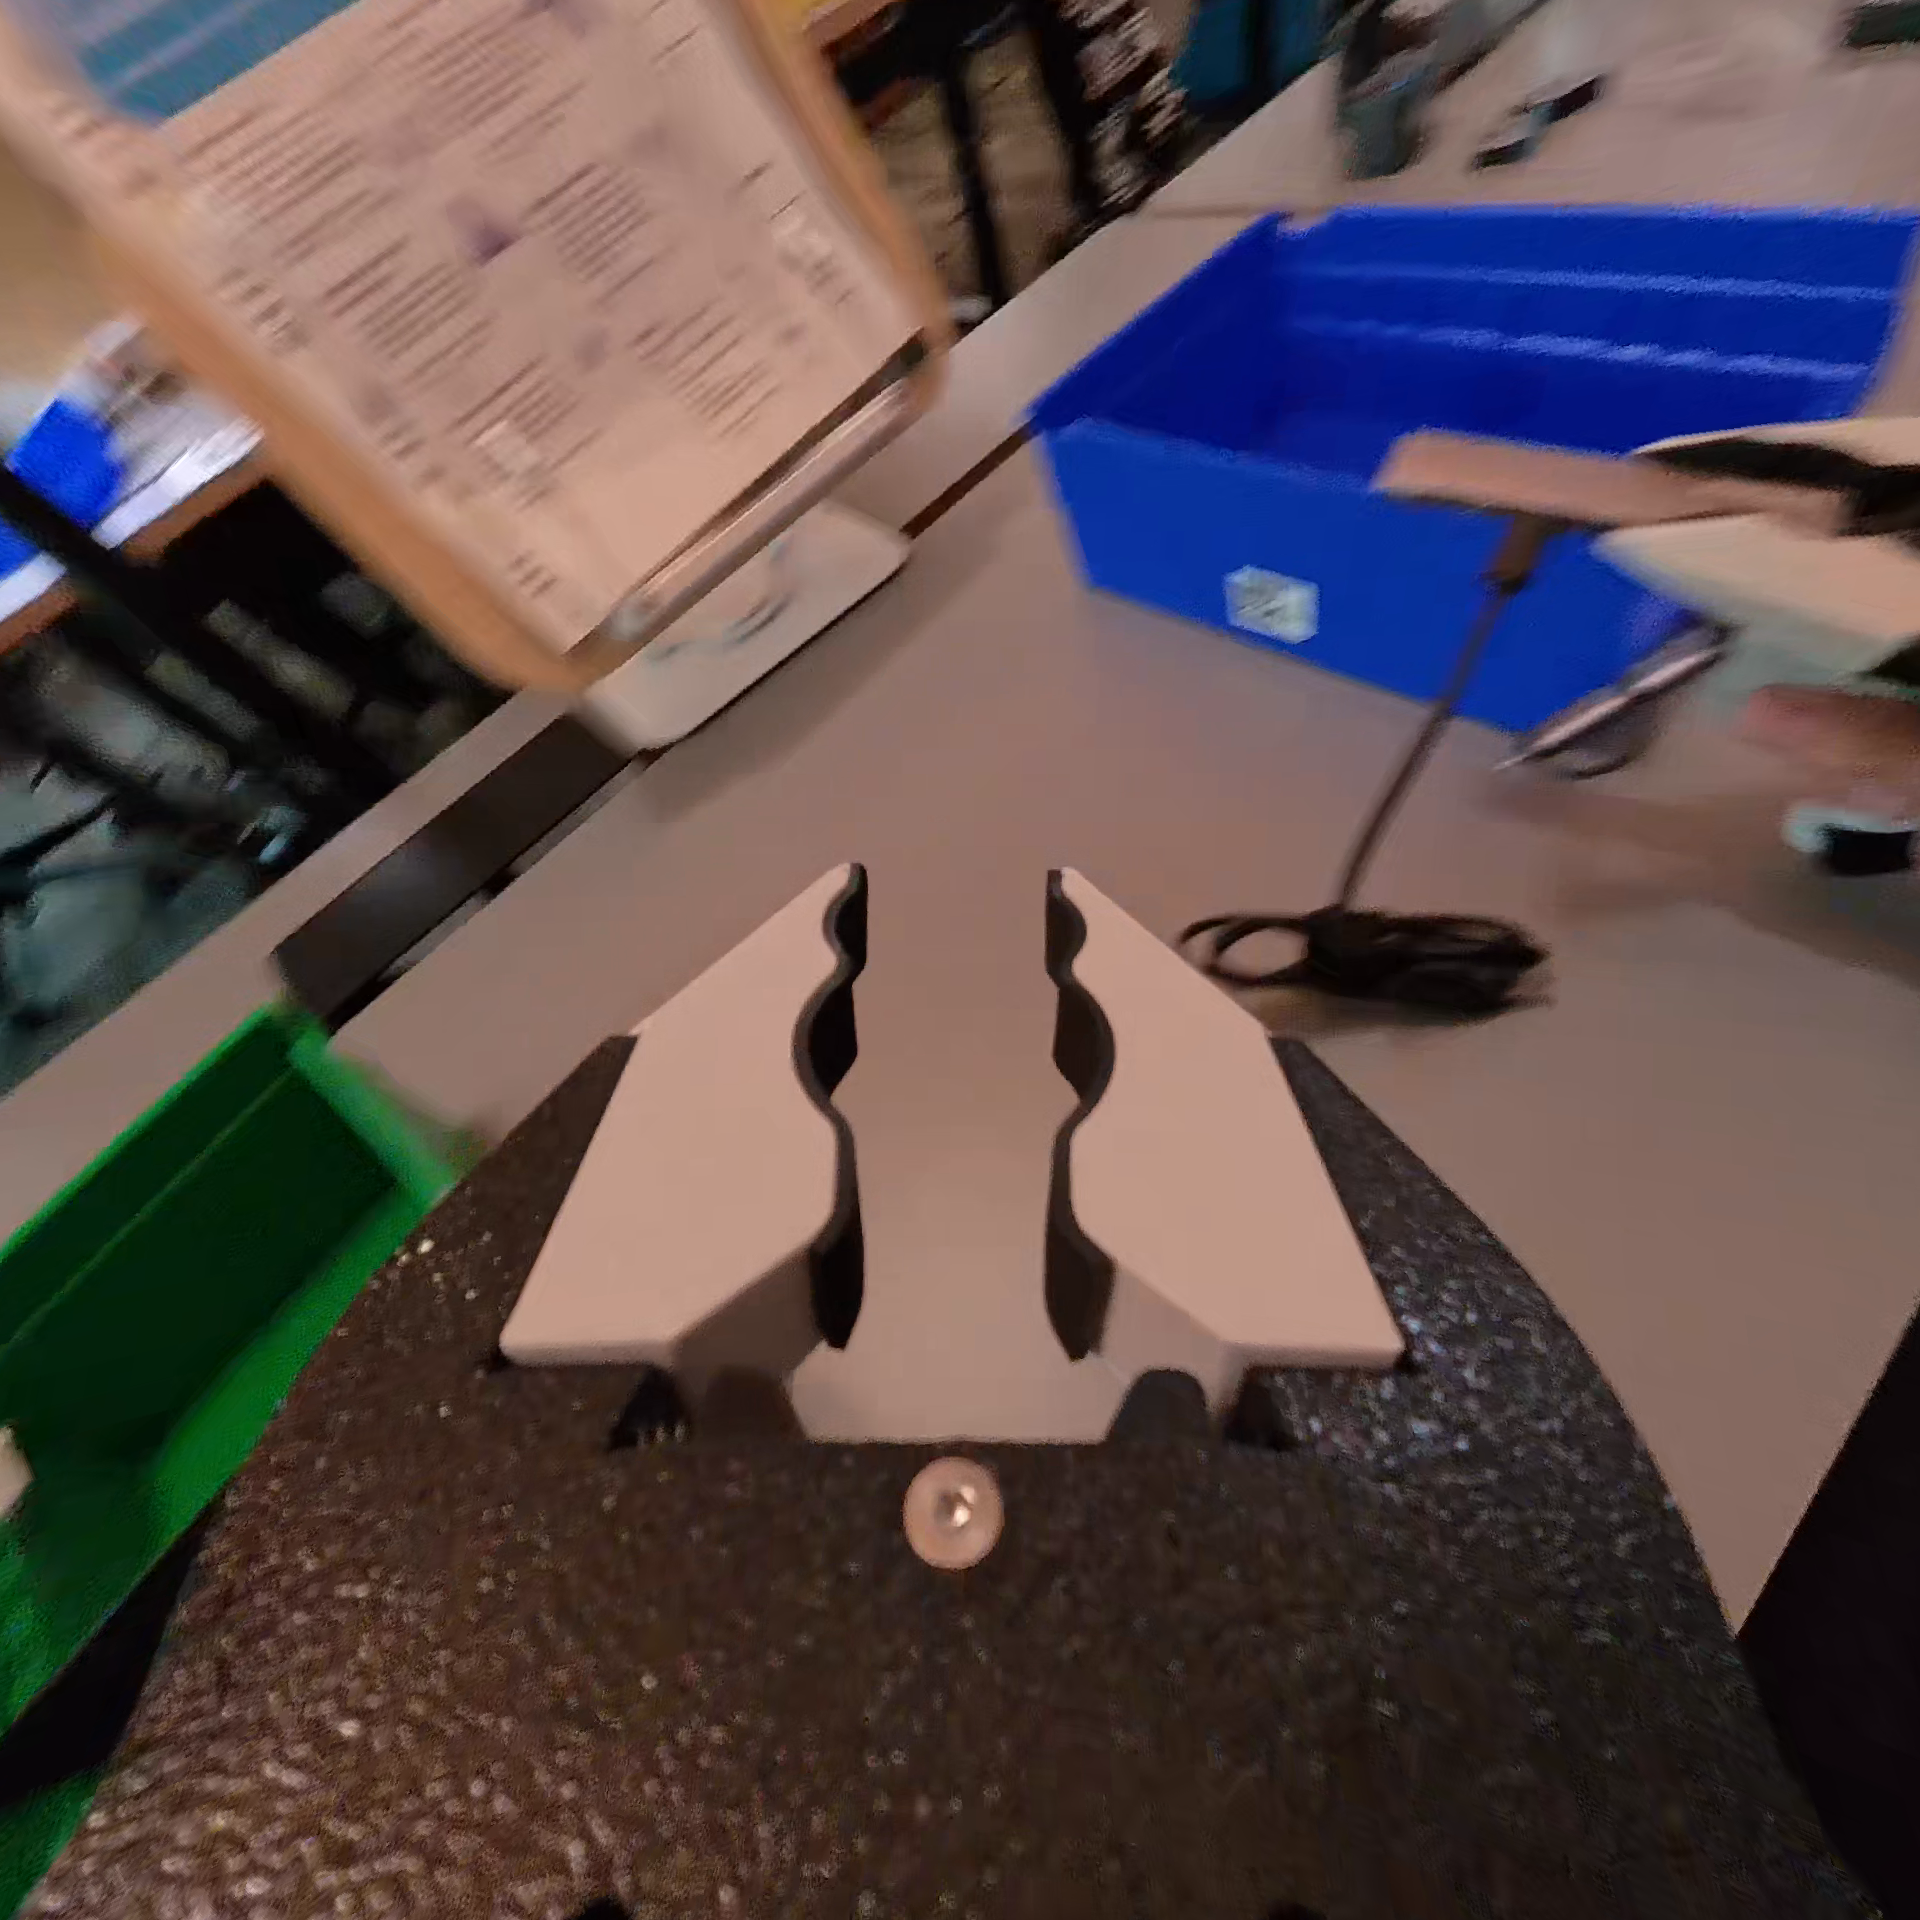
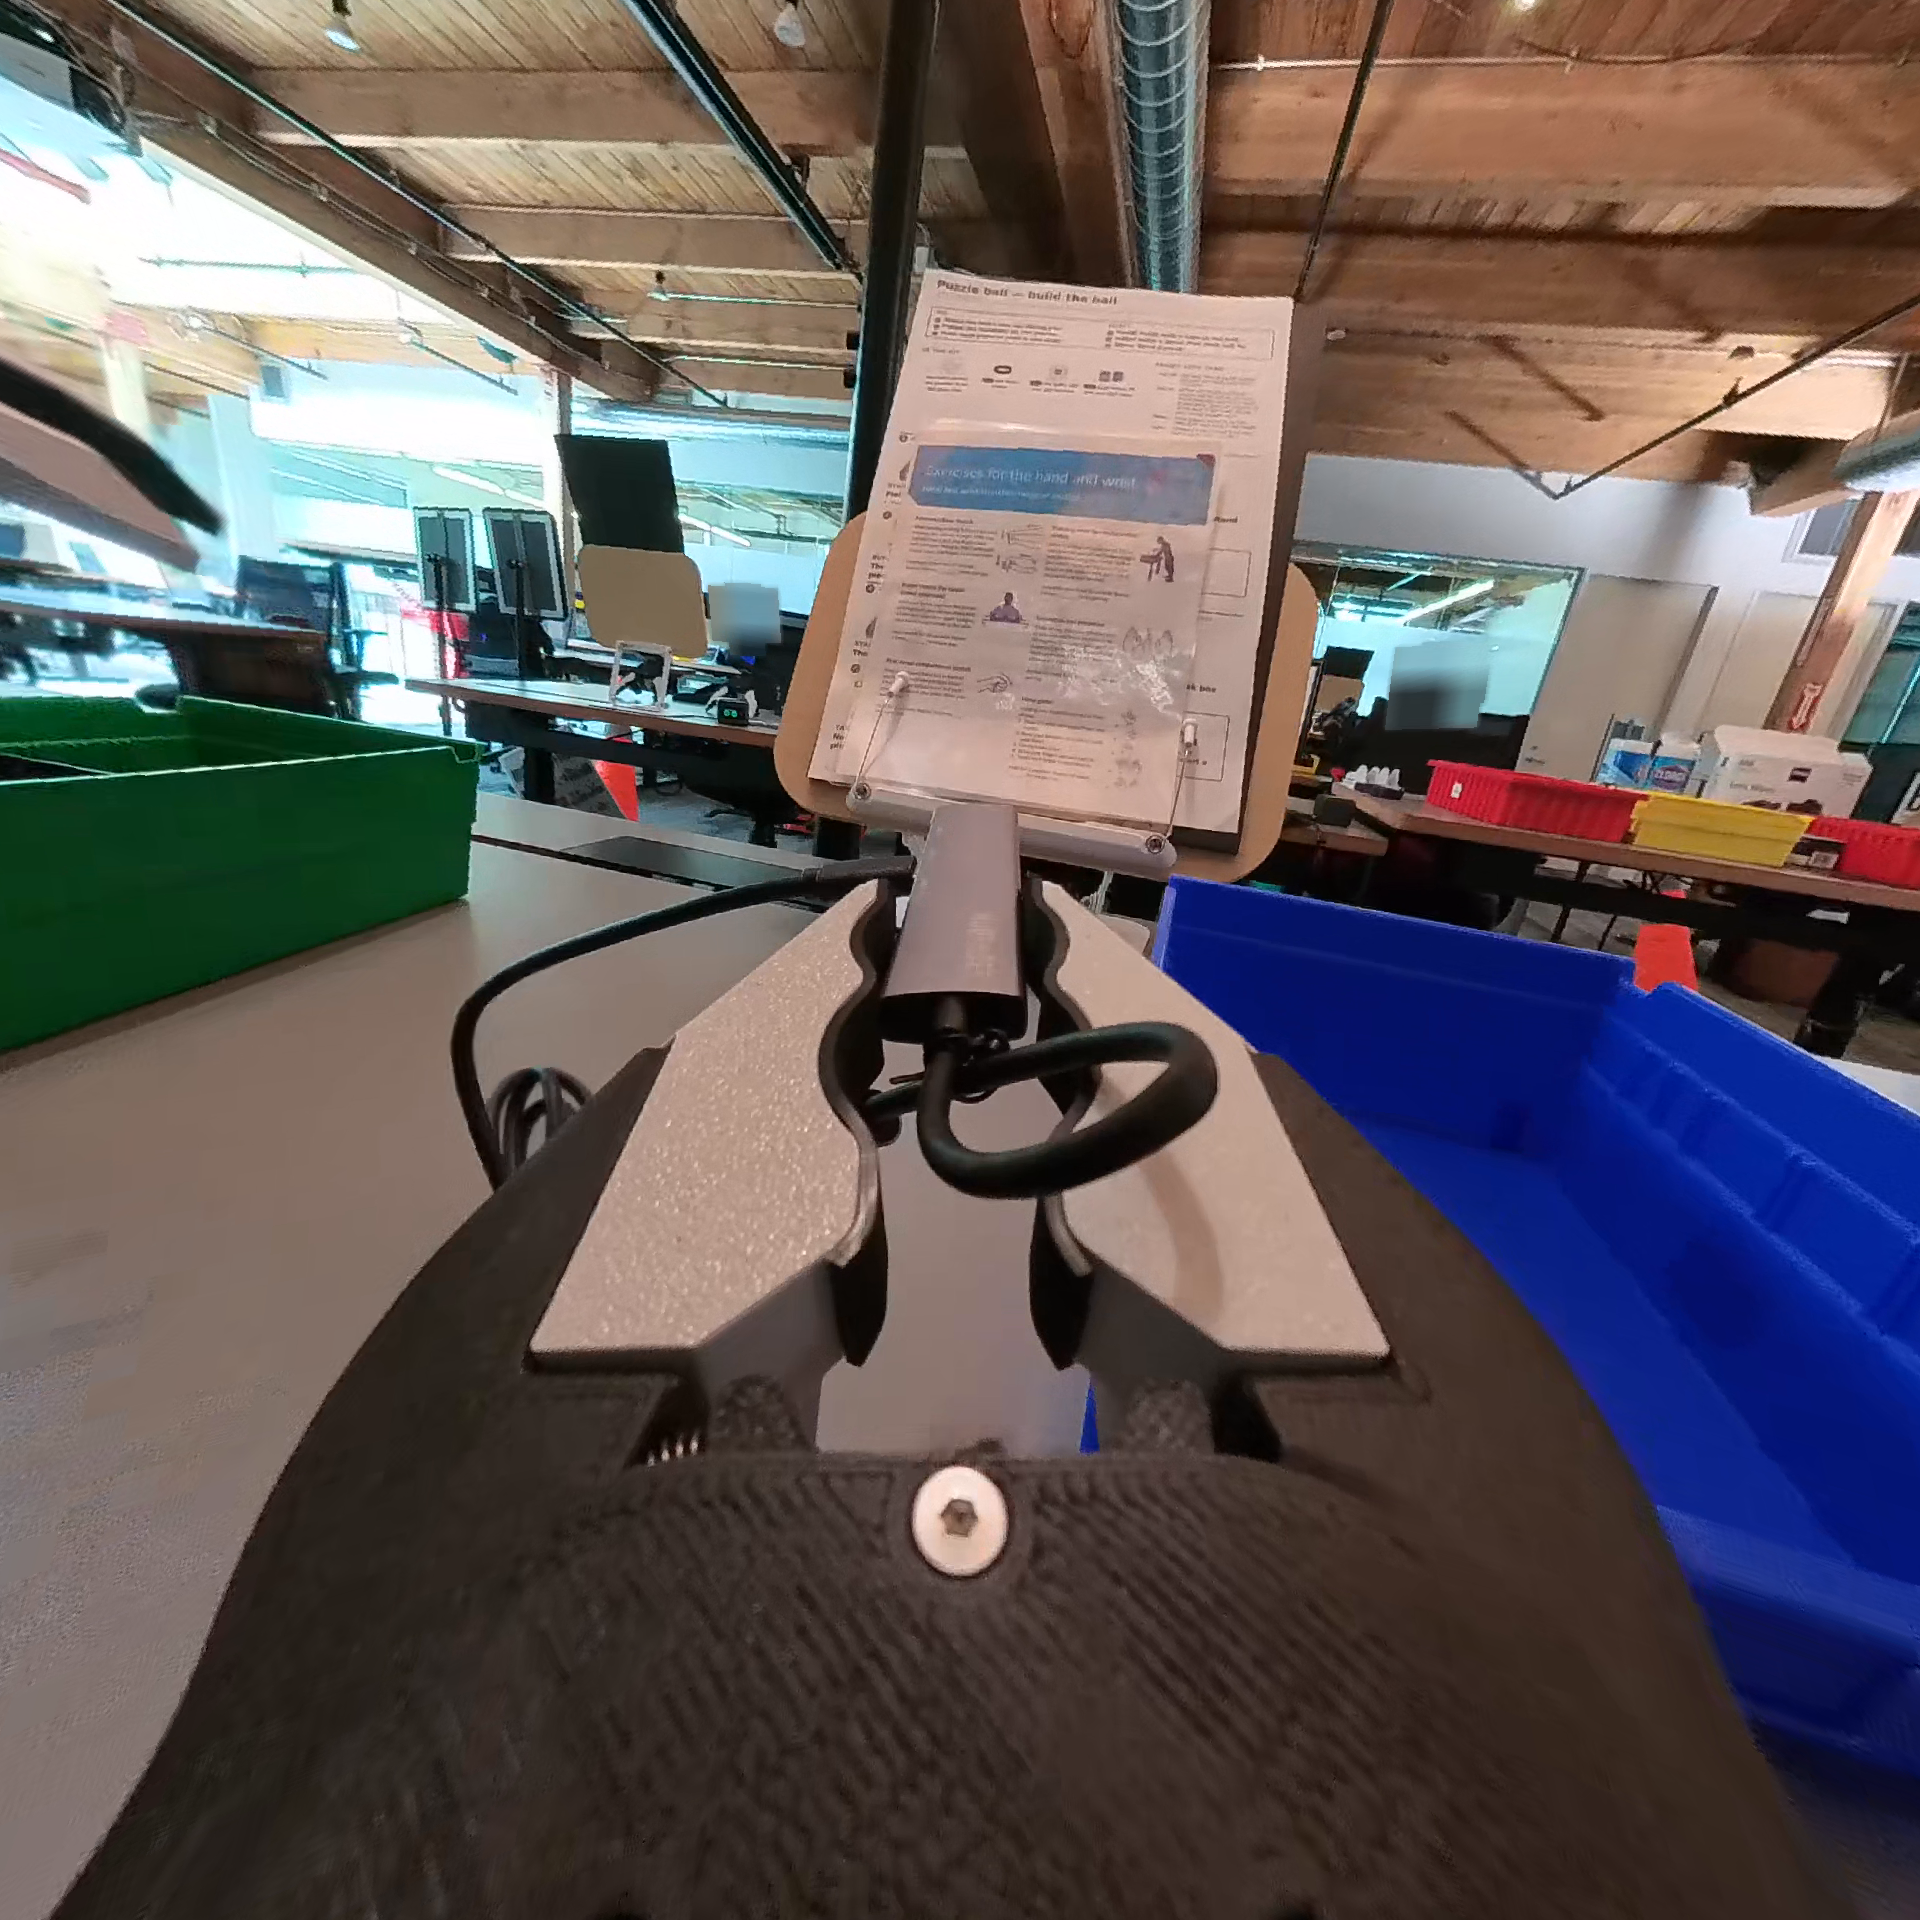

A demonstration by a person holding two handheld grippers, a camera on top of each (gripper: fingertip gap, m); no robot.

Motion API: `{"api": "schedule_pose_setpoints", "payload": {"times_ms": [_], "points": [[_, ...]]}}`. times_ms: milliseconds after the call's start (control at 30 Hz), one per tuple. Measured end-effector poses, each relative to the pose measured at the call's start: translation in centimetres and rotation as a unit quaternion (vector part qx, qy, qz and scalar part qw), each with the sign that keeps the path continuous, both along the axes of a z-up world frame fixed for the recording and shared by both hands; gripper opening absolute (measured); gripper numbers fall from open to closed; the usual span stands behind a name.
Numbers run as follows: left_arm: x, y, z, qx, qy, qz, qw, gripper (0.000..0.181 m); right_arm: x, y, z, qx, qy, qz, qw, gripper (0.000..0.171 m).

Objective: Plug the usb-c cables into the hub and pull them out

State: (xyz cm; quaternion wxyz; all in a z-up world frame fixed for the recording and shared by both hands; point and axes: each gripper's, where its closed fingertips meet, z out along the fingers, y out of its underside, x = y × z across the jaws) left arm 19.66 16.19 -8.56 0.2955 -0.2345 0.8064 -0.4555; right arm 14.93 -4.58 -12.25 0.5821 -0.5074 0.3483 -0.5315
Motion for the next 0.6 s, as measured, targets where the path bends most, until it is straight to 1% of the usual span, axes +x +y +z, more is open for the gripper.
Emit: {"api": "schedule_pose_setpoints", "payload": {"times_ms": [67, 133, 233, 300, 367, 433, 533, 600], "points": [[1.1, 5.7, -0.3, 0.02, 0.025, 0.064, 0.997, 0.032, 0.0, 0.2, -0.1, -0.006, 0.002, 0.002, 1.0, 0.024], [1.8, 11.0, -1.6, 0.042, 0.065, 0.116, 0.99, 0.032, 0.1, 0.3, -0.1, -0.008, 0.002, 0.003, 1.0, 0.024], [2.0, 16.8, -4.7, 0.07, 0.141, 0.163, 0.974, 0.031, 0.3, 0.4, -0.4, -0.011, 0.007, 0.005, 1.0, 0.024], [2.2, 19.7, -6.4, 0.09, 0.171, 0.191, 0.963, 0.031, 0.4, 0.6, -0.6, -0.014, 0.012, 0.009, 1.0, 0.024], [2.7, 23.1, -7.6, 0.111, 0.18, 0.244, 0.946, 0.032, 0.4, 0.7, -0.6, -0.019, 0.013, 0.008, 1.0, 0.024], [3.2, 25.9, -8.5, 0.116, 0.194, 0.292, 0.929, 0.032, 0.5, 0.8, -0.7, -0.022, 0.017, 0.008, 1.0, 0.023], [4.1, 28.1, -10.6, 0.082, 0.247, 0.34, 0.904, 0.032, 0.6, 0.7, -0.7, -0.018, 0.019, 0.009, 1.0, 0.023], [5.0, 29.3, -11.9, 0.08, 0.259, 0.369, 0.889, 0.031, 0.7, 0.8, -0.8, -0.018, 0.022, 0.01, 1.0, 0.023]]}}
